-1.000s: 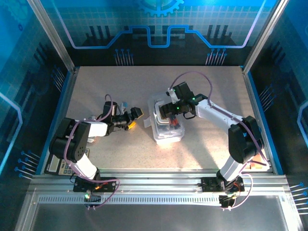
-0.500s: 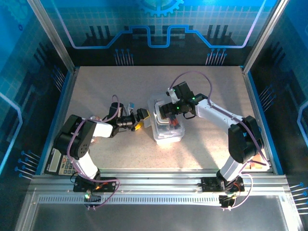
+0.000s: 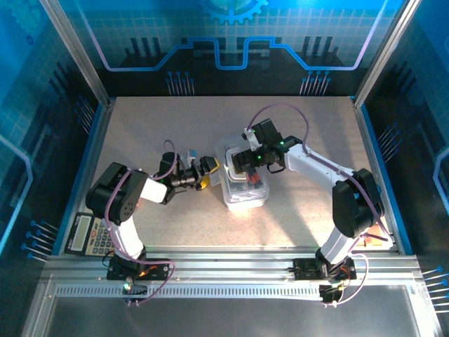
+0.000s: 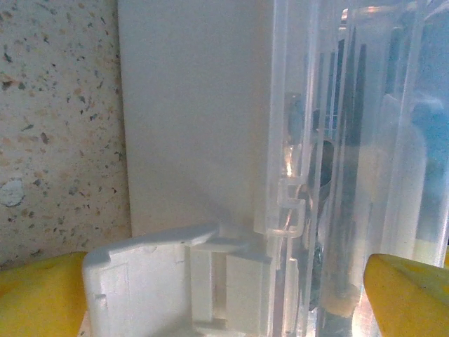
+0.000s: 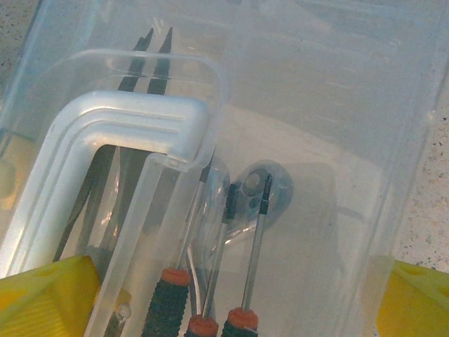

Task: Pack the tool kit

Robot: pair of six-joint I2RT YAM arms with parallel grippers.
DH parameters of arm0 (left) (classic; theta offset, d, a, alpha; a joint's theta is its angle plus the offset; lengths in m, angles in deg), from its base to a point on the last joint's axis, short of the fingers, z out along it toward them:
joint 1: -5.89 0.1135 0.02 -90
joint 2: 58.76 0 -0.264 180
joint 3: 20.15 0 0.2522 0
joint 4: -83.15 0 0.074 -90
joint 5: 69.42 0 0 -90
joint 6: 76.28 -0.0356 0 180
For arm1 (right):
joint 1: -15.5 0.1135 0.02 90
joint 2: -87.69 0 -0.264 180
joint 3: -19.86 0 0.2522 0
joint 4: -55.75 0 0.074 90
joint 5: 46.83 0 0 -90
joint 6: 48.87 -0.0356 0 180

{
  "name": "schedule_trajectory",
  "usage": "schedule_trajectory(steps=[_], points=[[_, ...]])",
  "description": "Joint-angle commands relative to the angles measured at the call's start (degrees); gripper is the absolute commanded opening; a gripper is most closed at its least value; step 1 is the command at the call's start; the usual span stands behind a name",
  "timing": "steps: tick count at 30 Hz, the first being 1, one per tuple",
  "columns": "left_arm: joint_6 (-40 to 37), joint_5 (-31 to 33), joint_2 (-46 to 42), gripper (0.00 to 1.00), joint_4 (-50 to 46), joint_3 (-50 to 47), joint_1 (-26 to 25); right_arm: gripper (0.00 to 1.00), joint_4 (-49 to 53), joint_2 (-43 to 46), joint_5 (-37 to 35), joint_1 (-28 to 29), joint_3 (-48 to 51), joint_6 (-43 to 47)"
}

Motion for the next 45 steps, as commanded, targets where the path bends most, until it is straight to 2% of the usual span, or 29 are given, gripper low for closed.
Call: schedule_trajectory(steps=[1,9,23,32,45], points=[[0.3,-1.7,-0.2,0.99,1.2,-0.9,-1.4,0.97,13.2,-3.0,-0.6,1.0,2.1,3.7],[-3.9,-1.1,-5.5,0.99,-7.2,0.6,-1.3,0.97,13.0,-3.5,-0.1,1.0,2.0,3.6],[-5.5,-1.0,-9.8,0.99,-11.5,1.3,-1.3,0.97,12.2,-3.2,0.3,1.0,3.3,3.4],[-10.9,-0.8,-14.0,0.99,-22.1,5.4,-1.3,0.97,11.7,-2.9,0.7,1.0,4.0,3.2],[-10.6,-0.9,-14.4,0.99,-22.0,5.6,-1.3,0.97,11.5,-2.4,1.0,1.1,4.8,2.9]])
